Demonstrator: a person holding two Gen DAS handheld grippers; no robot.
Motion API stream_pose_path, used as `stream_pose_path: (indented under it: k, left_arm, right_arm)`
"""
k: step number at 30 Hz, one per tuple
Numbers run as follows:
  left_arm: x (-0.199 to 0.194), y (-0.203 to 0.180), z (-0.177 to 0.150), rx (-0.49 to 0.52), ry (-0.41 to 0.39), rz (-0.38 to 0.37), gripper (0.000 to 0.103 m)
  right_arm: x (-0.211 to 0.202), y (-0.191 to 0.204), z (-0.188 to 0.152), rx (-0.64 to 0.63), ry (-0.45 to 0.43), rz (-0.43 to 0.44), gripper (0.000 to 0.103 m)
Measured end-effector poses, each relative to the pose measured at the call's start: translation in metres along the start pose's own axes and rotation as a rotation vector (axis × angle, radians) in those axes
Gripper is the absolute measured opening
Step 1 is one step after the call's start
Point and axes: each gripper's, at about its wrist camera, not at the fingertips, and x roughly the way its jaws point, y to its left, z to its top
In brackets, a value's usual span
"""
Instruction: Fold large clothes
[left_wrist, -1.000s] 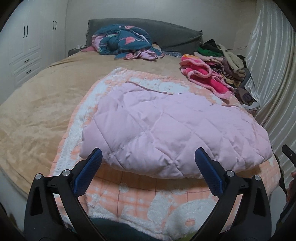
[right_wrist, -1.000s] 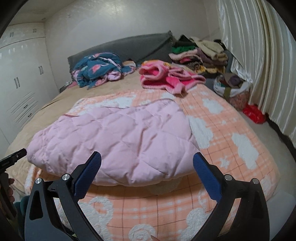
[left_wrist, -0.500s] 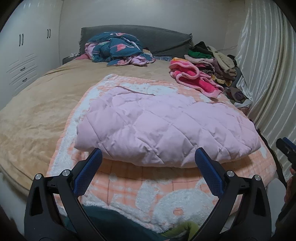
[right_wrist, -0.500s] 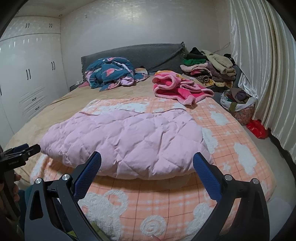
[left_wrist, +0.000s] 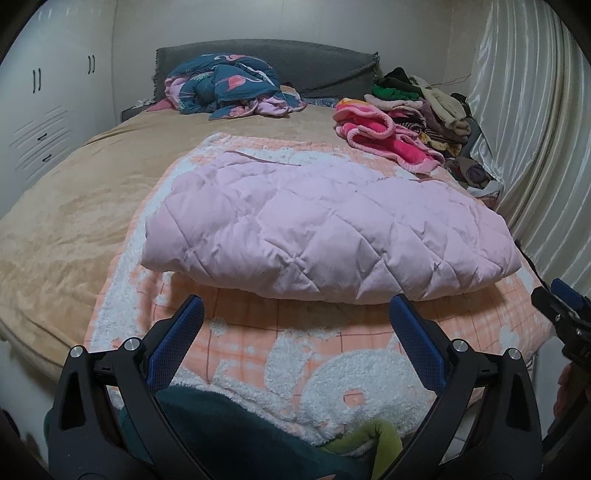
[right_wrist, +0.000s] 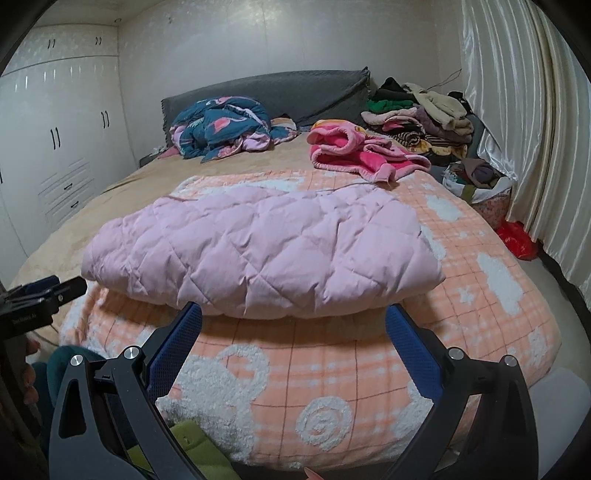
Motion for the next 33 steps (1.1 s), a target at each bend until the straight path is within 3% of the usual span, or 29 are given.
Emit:
stream_pose_path:
  k: [33]
  left_arm:
    - [-0.004, -0.003, 0.000, 0.005, -0.018, 0.000, 0.094]
  right_arm:
    - [0.003, 0.013, -0.001, -0.032, 0.011, 0.019, 0.099]
